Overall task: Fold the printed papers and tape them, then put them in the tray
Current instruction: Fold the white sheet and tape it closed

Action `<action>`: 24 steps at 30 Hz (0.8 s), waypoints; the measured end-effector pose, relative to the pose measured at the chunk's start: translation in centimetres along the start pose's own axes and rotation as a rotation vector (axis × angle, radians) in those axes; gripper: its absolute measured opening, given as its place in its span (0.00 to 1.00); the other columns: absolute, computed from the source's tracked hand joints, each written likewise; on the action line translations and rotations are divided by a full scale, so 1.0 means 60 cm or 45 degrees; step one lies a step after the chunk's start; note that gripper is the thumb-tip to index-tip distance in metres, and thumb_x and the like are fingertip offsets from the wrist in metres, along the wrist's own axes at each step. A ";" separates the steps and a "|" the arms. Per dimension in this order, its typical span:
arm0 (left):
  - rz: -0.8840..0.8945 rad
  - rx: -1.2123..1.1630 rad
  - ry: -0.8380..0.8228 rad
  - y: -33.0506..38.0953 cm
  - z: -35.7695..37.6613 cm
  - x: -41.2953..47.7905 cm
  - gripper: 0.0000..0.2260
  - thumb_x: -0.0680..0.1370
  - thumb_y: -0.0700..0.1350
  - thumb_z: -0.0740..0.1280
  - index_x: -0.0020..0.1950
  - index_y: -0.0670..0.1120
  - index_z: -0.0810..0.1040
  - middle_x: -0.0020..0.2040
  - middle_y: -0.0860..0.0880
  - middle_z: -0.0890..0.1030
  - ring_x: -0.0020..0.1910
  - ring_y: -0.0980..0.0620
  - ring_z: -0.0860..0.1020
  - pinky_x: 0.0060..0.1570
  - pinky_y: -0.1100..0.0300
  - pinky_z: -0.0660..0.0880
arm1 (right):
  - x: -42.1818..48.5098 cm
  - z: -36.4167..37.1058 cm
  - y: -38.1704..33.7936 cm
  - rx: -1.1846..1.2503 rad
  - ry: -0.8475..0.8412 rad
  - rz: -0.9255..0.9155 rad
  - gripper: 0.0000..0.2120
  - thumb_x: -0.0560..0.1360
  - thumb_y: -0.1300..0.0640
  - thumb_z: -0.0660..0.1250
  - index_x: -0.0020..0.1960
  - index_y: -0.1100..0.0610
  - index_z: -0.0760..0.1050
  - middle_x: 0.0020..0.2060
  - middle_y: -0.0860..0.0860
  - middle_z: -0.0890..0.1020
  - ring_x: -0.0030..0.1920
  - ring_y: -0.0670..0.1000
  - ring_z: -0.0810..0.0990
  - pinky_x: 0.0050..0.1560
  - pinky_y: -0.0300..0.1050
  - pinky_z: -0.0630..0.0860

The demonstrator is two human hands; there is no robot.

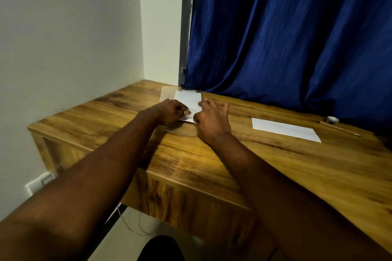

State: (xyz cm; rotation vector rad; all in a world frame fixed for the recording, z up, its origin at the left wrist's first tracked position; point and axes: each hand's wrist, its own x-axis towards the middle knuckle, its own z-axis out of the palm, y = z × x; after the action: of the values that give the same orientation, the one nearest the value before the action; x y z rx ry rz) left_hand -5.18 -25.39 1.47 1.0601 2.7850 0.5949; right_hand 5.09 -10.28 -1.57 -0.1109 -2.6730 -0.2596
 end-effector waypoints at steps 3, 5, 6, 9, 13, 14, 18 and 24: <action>-0.098 -0.025 -0.070 -0.001 -0.004 -0.001 0.21 0.86 0.57 0.61 0.76 0.51 0.75 0.76 0.46 0.74 0.71 0.46 0.73 0.67 0.51 0.68 | -0.012 -0.003 0.008 0.241 0.154 -0.041 0.11 0.78 0.50 0.70 0.59 0.44 0.84 0.73 0.50 0.74 0.77 0.54 0.65 0.73 0.67 0.55; -0.135 -0.054 -0.127 0.002 -0.012 -0.001 0.21 0.86 0.59 0.60 0.76 0.52 0.75 0.77 0.46 0.73 0.74 0.45 0.72 0.73 0.47 0.67 | -0.021 -0.010 0.017 0.376 0.238 -0.102 0.08 0.78 0.51 0.69 0.56 0.43 0.82 0.71 0.48 0.75 0.75 0.52 0.67 0.72 0.63 0.57; -0.147 -0.071 -0.147 0.004 -0.016 -0.002 0.20 0.86 0.58 0.60 0.76 0.53 0.76 0.78 0.46 0.73 0.75 0.45 0.71 0.75 0.47 0.66 | -0.026 -0.014 0.021 0.427 0.262 -0.138 0.08 0.77 0.51 0.69 0.55 0.43 0.82 0.70 0.47 0.76 0.74 0.51 0.68 0.71 0.61 0.58; -0.168 -0.032 -0.214 0.013 -0.030 -0.005 0.17 0.88 0.48 0.61 0.77 0.50 0.75 0.80 0.46 0.70 0.78 0.44 0.67 0.75 0.50 0.64 | -0.038 -0.030 0.029 0.565 0.264 -0.234 0.07 0.79 0.52 0.68 0.55 0.43 0.80 0.67 0.45 0.77 0.71 0.48 0.69 0.69 0.58 0.62; -0.240 -0.048 -0.290 0.034 -0.046 -0.020 0.20 0.86 0.38 0.62 0.79 0.43 0.71 0.77 0.40 0.72 0.75 0.41 0.70 0.63 0.57 0.72 | -0.045 -0.050 0.035 0.652 0.297 -0.289 0.09 0.81 0.53 0.66 0.60 0.46 0.79 0.64 0.44 0.79 0.66 0.47 0.72 0.66 0.54 0.69; -0.235 -0.059 -0.287 0.036 -0.050 -0.024 0.20 0.86 0.39 0.63 0.79 0.43 0.71 0.76 0.40 0.73 0.73 0.40 0.72 0.65 0.57 0.71 | -0.046 -0.055 0.037 0.691 0.325 -0.293 0.09 0.82 0.54 0.65 0.61 0.46 0.78 0.62 0.44 0.79 0.64 0.46 0.72 0.64 0.52 0.71; -0.329 -0.260 -0.189 0.024 -0.057 -0.031 0.19 0.84 0.32 0.62 0.75 0.33 0.69 0.51 0.44 0.76 0.49 0.48 0.76 0.52 0.62 0.74 | -0.053 -0.081 0.038 0.870 0.459 -0.257 0.06 0.84 0.54 0.62 0.60 0.48 0.76 0.54 0.43 0.77 0.55 0.44 0.74 0.52 0.43 0.76; -0.352 -0.249 -0.175 0.022 -0.039 -0.037 0.15 0.85 0.37 0.64 0.70 0.32 0.73 0.57 0.41 0.74 0.56 0.44 0.72 0.64 0.50 0.72 | -0.052 -0.121 0.035 1.090 0.736 -0.139 0.04 0.85 0.60 0.62 0.54 0.58 0.76 0.47 0.48 0.79 0.47 0.48 0.77 0.42 0.47 0.75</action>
State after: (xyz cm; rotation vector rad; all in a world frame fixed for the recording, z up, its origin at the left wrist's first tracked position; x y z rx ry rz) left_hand -3.25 -26.68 4.05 0.6379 2.6242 0.7102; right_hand 11.25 -9.76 3.83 0.3266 -2.0048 0.7138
